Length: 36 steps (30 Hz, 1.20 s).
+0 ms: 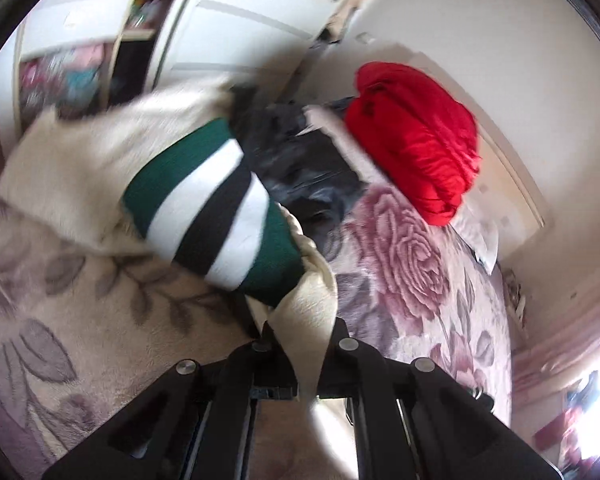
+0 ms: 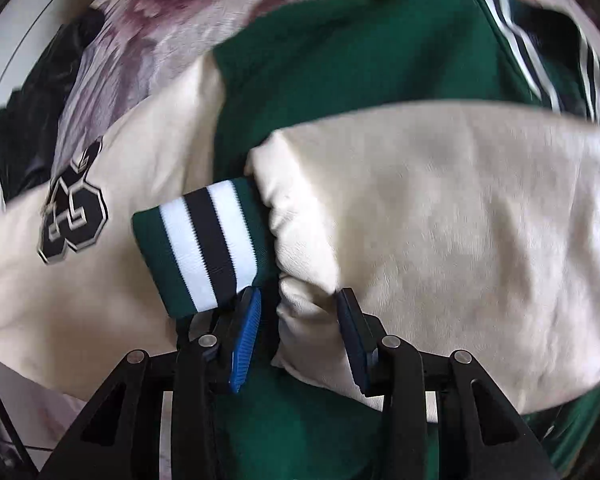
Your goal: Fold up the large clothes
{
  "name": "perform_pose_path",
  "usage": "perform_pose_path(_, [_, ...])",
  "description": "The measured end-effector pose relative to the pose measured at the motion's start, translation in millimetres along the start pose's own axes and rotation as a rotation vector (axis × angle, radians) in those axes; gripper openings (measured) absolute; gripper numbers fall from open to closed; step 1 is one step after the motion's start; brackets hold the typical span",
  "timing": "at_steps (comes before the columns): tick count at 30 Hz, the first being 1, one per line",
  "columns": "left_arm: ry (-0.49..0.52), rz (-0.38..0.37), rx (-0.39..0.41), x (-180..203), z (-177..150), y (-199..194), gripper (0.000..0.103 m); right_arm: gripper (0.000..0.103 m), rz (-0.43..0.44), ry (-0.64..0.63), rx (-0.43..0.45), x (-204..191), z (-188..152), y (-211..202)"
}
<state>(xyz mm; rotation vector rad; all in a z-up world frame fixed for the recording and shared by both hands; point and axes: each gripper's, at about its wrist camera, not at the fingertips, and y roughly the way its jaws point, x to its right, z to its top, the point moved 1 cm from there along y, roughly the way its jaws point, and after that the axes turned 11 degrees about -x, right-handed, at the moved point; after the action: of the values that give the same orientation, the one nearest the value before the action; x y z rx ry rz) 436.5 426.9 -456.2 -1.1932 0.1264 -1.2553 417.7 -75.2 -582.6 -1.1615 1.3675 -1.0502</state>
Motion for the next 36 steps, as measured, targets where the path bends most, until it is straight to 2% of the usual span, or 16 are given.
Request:
perform_pose_path(3, [0.121,0.035,0.036,43.9,-7.2,-17.2,0.002,0.045,-0.063,-0.071,0.051,0.8,-12.3,-22.6])
perform_pose_path(5, [0.203,0.052,0.054,84.2,-15.6,-27.8,0.002,0.082,-0.195,-0.103,0.106,18.0,-36.3,-44.4])
perform_pose_path(6, [0.23,0.052,0.059,101.7,-19.0,-30.3,0.002,0.084,-0.227,-0.107,0.115,29.6,-44.2,-55.0])
perform_pose_path(10, [0.38,0.031,0.048,189.8,-52.7,-39.0,0.002,0.084,-0.194,-0.011,0.116,102.9,-78.6,-96.5])
perform_pose_path(15, [0.556,-0.048,-0.066,321.8,-126.5,-14.8,0.002,0.084,-0.083,0.18,0.133,208.7,-105.4,-136.9])
perform_pose_path(17, [0.628,-0.093,-0.144,376.5,-172.1,7.5,0.002,0.084,-0.06,0.241,0.136,248.2,-125.1,-144.2])
perform_pose_path(19, [0.675,-0.115,-0.21,416.3,-210.2,28.8,0.002,0.084,-0.041,0.287,0.122,289.8,-142.8,-149.0])
perform_pose_path(22, [0.763,-0.126,-0.325,471.7,-283.9,71.1,0.002,0.084,-0.049,0.343,0.104,345.6,-159.5,-141.0])
perform_pose_path(25, [0.84,-0.096,-0.405,507.2,-341.7,105.1,0.002,0.084,-0.104,0.404,0.094,392.6,-163.7,-129.7])
perform_pose_path(29, [0.933,-0.007,-0.513,520.3,-407.0,154.9,0.002,0.084,-0.137,0.503,0.077,453.0,-172.9,-112.7])
perform_pose_path(33, [0.984,0.087,-0.606,524.1,-446.7,179.2,0.004,0.084,-0.087,0.548,0.078,490.1,-175.3,-108.4])
perform_pose_path(36, [1.001,0.138,-0.607,521.8,-459.1,181.1,0.008,0.084,-0.061,0.546,0.098,506.0,-175.6,-115.5])
